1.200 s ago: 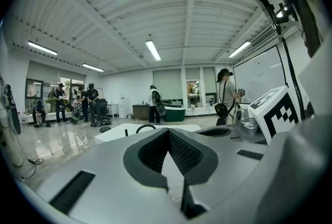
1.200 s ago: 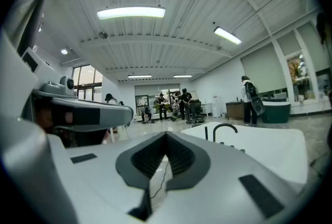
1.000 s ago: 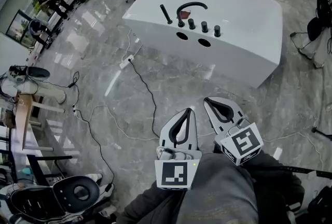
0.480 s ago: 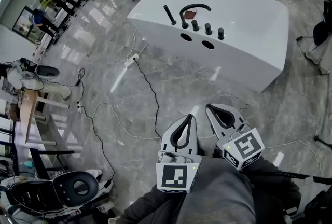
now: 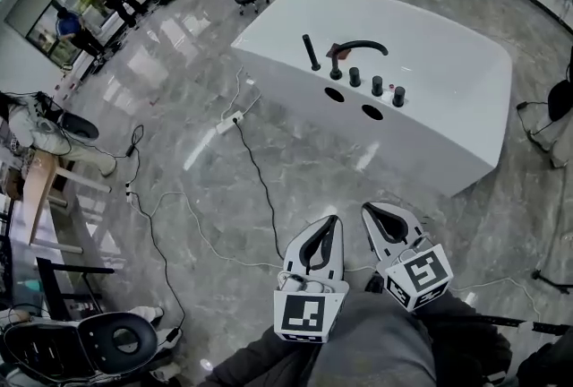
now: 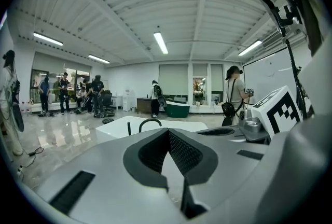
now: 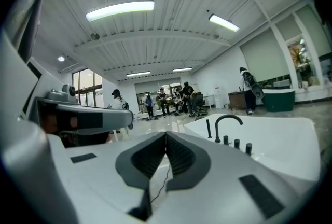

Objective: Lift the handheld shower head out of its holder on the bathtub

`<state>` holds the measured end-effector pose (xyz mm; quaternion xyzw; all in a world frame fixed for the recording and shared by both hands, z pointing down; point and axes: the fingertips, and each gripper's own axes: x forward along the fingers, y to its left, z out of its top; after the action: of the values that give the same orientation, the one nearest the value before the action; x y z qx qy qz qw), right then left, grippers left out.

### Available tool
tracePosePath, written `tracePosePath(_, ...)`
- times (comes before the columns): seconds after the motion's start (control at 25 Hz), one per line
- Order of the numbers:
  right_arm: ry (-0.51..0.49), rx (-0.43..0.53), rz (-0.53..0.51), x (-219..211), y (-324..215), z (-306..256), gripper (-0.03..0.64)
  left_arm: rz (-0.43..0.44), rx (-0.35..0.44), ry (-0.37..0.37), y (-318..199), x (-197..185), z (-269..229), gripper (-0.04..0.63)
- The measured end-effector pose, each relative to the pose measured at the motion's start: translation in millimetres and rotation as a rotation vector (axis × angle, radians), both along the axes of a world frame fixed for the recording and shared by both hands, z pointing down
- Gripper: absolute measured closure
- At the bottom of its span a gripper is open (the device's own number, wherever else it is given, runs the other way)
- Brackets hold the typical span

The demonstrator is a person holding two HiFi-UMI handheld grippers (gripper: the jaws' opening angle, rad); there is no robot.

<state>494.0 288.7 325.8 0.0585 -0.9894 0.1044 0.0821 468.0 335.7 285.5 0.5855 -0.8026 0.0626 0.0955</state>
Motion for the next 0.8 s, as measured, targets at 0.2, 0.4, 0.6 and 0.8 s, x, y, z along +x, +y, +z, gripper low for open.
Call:
tracePosePath(0.2, 0.002, 0.025, -0.009, -62.0, -13.8, -7.9, 0.612, 0.004, 0.027, 0.000, -15.0, -59.9, -8.1, 0.592)
tracePosePath(0.4, 0.024, 0.029, -0.039, -127.5, -8.0, -0.5, 0.612, 0.005, 0.032, 0.022, -18.9, -125.3, 0.1, 0.592)
tracePosePath(0.6, 0.031, 0.051, -0.011, -173.3, -13.8, -4.7, 0.612, 0.015, 0.046, 0.017, -19.7, -174.7, 1.1, 0.592)
tracePosePath(0.8, 0.051, 0.059, -0.023, -207.1, -9.2, -0.9, 0.612, -0.006, 0.054, 0.051, -14.4, -211.7, 6.4, 0.592)
